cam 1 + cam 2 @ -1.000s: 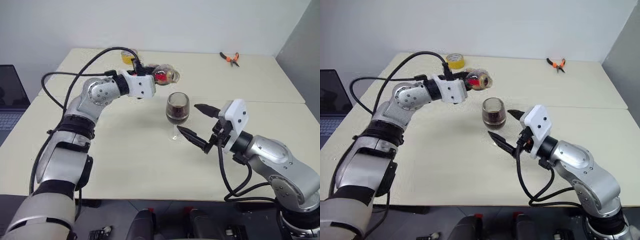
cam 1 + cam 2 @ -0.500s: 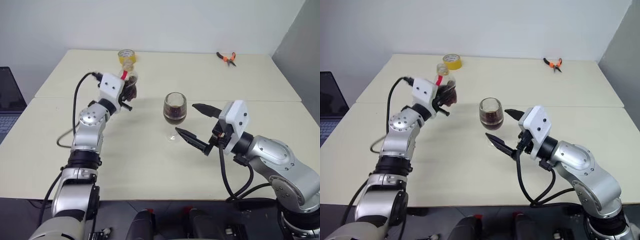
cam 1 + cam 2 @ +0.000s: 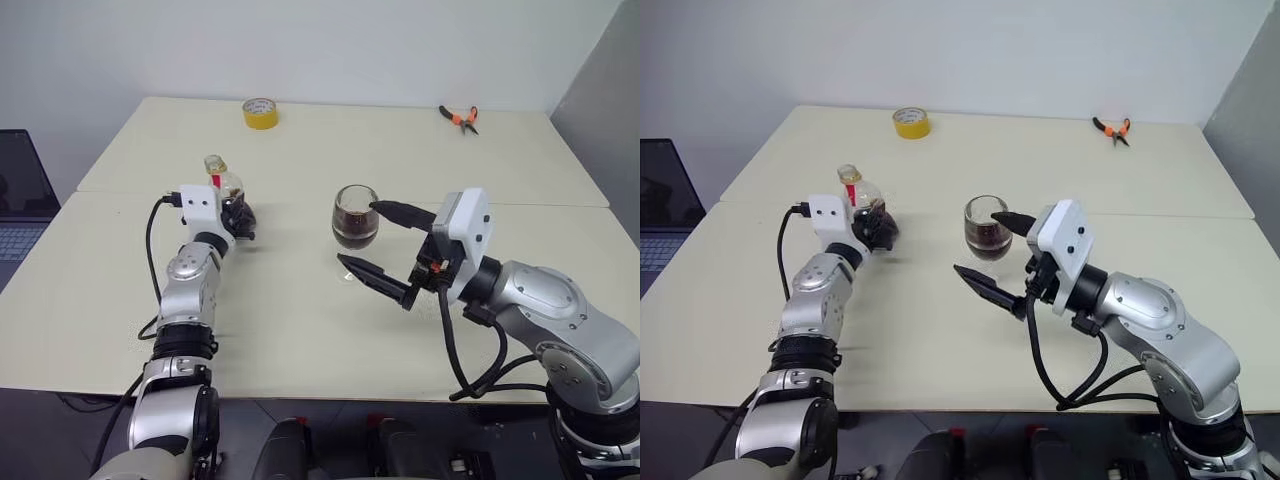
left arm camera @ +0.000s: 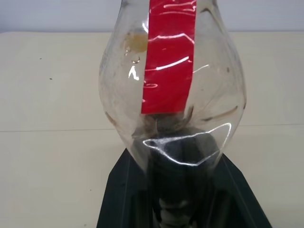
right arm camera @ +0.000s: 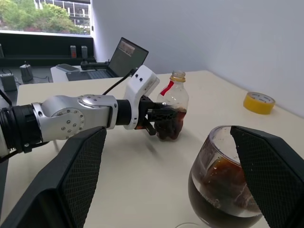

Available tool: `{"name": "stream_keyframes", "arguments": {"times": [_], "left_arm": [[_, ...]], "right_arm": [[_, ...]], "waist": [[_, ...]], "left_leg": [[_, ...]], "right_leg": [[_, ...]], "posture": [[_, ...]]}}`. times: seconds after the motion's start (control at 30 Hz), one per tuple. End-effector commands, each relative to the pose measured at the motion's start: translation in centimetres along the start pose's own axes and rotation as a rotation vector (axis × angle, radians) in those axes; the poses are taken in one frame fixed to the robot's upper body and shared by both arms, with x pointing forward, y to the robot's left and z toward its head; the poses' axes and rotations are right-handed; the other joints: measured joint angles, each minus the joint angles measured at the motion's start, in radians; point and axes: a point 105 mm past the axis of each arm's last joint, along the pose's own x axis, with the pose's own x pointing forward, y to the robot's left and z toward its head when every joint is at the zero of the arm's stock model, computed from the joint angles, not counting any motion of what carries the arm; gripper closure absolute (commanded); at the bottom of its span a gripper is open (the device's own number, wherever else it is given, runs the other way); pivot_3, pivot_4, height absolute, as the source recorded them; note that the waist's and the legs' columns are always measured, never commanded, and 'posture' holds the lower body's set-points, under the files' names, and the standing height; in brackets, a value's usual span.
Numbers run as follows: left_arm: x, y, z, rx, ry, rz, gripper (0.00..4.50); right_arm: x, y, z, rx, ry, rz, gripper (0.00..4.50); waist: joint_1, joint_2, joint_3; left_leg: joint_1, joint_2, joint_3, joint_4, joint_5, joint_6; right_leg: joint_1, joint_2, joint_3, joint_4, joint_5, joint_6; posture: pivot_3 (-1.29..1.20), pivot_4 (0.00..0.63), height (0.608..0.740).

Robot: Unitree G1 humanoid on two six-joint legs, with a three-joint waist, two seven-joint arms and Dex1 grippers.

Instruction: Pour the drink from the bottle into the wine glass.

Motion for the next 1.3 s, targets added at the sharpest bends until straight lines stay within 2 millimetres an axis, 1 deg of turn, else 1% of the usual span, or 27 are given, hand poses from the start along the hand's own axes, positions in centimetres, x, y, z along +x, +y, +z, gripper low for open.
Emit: {"name": "stream_keyframes", "arguments": {"times": [0.03,0.13,0.3,0.37,0.4,0.67,0.7,0.8,0.93,1.03,1.17,1.2,1.3], "left_arm": [[0.5,-0.1,1.7,0.025,-0.053,-0.024,3.86],[0.6,-0.3,1.4,0.071,-0.036,-0.057,3.86],[0.7,-0.2,0.9,0.092,-0.027,-0.080,3.86],[0.5,-0.5,0.8,0.133,-0.033,-0.115,3.13],[0.4,-0.6,0.7,0.137,-0.033,-0.123,2.93],[-0.1,-1.1,0.4,0.111,-0.047,-0.152,0.26],[-0.1,-1.2,0.5,0.114,-0.049,-0.155,0.02],[-0.2,-1.4,0.6,0.110,-0.057,-0.172,0.02],[-0.9,-1.3,1.3,0.101,-0.081,-0.177,0.02],[-2.4,-0.5,1.9,0.071,-0.108,-0.132,0.02],[-3.8,0.5,1.8,0.077,-0.086,-0.051,0.02],[-4.2,0.8,1.9,0.092,-0.091,-0.021,0.02],[-6.0,1.1,1.6,0.103,-0.089,0.019,0.02]], "right_arm": [[-0.3,0.3,1.0,-0.016,-0.033,0.025,0.00],[-0.3,0.3,0.7,-0.015,-0.028,0.023,0.00],[-0.4,0.3,0.5,-0.015,-0.024,0.025,0.00],[-0.5,0.5,0.4,-0.015,-0.016,0.028,0.00],[-0.6,0.6,0.2,-0.014,-0.012,0.032,0.00],[-1.0,1.2,-0.2,-0.009,0.001,0.033,0.00],[-1.0,1.2,-0.2,-0.009,0.001,0.033,0.00],[-1.1,1.1,-0.3,-0.008,0.003,0.032,0.00],[-1.7,1.0,-0.9,0.003,0.011,0.015,0.00],[-2.9,0.9,-2.0,0.020,0.041,-0.016,0.00],[-3.9,0.6,-3.3,0.028,0.063,-0.064,0.00],[-4.2,0.3,-3.9,0.024,0.068,-0.095,0.00],[-5.3,-1.5,-6.2,0.041,0.062,-0.252,0.00]], "waist": [[0.000,0.000,0.000],[0.000,0.000,0.000],[0.000,0.000,0.000],[0.000,0.000,0.000],[0.001,0.000,0.000],[0.001,0.000,0.000],[0.001,0.000,0.000],[0.001,0.000,0.000],[0.001,0.000,0.000],[0.001,0.000,0.000],[0.001,0.000,0.000],[0.002,0.000,0.000],[0.002,-0.002,-0.002]], "left_leg": [[0.000,0.000,0.000,0.000,0.000,0.000],[0.000,0.000,0.000,0.000,0.000,0.000],[0.000,0.000,0.000,0.000,0.000,0.000],[0.000,0.000,0.000,0.000,0.000,0.000],[0.000,0.000,0.000,0.000,0.000,0.000],[0.000,0.000,0.000,-0.001,0.000,0.000],[0.000,0.000,0.000,-0.001,0.000,0.000],[0.000,0.000,0.000,0.000,0.000,0.000],[0.000,0.000,0.000,-0.001,0.000,0.000],[0.000,0.000,0.000,-0.001,0.000,0.000],[0.001,0.001,0.000,-0.001,0.000,0.000],[0.001,0.001,-0.001,-0.001,0.000,0.000],[0.002,0.001,0.000,-0.002,0.000,0.000]], "right_leg": [[0.000,0.000,0.000,0.000,0.000,0.000],[0.000,0.000,0.000,0.000,0.000,0.000],[0.000,0.000,0.000,0.000,0.000,0.000],[0.000,0.000,0.000,0.000,0.000,0.000],[0.000,0.000,0.000,0.000,0.000,0.000],[0.000,0.000,0.000,0.000,0.000,0.000],[0.000,0.000,0.000,0.000,0.000,0.000],[0.000,0.000,0.000,0.000,0.000,0.000],[0.000,0.000,0.000,0.000,0.000,0.000],[0.000,0.000,0.000,-0.001,0.000,0.000],[0.001,0.000,0.000,0.000,0.000,0.000],[0.001,0.000,0.000,0.000,0.000,0.000],[0.002,0.000,0.000,-0.001,0.000,0.000]], "posture": [[0.00,0.150,0.740],[0.00,0.150,0.740],[0.00,0.150,0.740],[0.00,0.150,0.740],[0.00,0.150,0.740],[0.00,0.150,0.740],[0.00,0.150,0.740],[0.00,0.150,0.740],[0.00,0.150,0.740],[0.00,0.150,0.740],[0.00,0.150,0.740],[0.00,0.150,0.740],[0.00,0.150,0.740]]}}
